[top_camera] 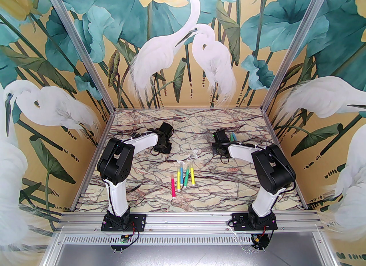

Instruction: Open the pen caps

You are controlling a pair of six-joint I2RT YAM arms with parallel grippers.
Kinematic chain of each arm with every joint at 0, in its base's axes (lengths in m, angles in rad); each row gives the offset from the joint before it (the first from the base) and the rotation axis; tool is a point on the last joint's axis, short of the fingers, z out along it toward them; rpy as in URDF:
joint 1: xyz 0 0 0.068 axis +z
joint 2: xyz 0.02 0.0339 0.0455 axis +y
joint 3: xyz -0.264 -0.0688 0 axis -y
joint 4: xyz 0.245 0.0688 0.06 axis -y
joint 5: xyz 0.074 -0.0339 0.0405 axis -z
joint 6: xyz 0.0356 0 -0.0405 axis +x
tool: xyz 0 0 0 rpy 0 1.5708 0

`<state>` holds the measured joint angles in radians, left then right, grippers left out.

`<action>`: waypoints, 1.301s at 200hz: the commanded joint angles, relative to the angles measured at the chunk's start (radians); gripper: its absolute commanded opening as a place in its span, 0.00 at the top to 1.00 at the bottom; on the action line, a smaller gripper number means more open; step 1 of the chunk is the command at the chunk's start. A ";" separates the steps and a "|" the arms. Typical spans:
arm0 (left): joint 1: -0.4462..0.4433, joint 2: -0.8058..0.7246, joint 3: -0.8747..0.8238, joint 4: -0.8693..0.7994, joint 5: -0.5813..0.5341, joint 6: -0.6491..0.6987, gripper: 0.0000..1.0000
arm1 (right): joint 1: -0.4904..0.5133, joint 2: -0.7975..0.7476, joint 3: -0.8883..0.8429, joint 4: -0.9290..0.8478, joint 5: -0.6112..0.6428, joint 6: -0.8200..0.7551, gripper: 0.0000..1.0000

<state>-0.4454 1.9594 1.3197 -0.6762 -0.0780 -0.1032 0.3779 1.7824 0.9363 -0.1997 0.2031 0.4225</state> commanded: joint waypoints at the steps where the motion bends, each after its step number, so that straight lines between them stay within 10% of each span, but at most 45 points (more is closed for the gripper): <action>1: -0.006 0.012 0.018 -0.031 -0.020 0.014 0.83 | -0.005 0.023 0.028 -0.020 0.033 0.002 0.76; 190: -0.006 -0.122 -0.023 -0.004 0.077 0.002 0.73 | -0.005 -0.033 0.047 -0.082 0.046 -0.018 0.66; 260: 0.005 -0.258 -0.147 0.138 0.137 -0.022 0.44 | 0.008 -0.134 0.049 -0.138 0.010 -0.032 0.61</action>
<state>-0.4454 1.7752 1.2259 -0.6193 0.0109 -0.1158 0.3775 1.7050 0.9661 -0.2935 0.2356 0.4107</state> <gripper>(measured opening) 0.511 0.383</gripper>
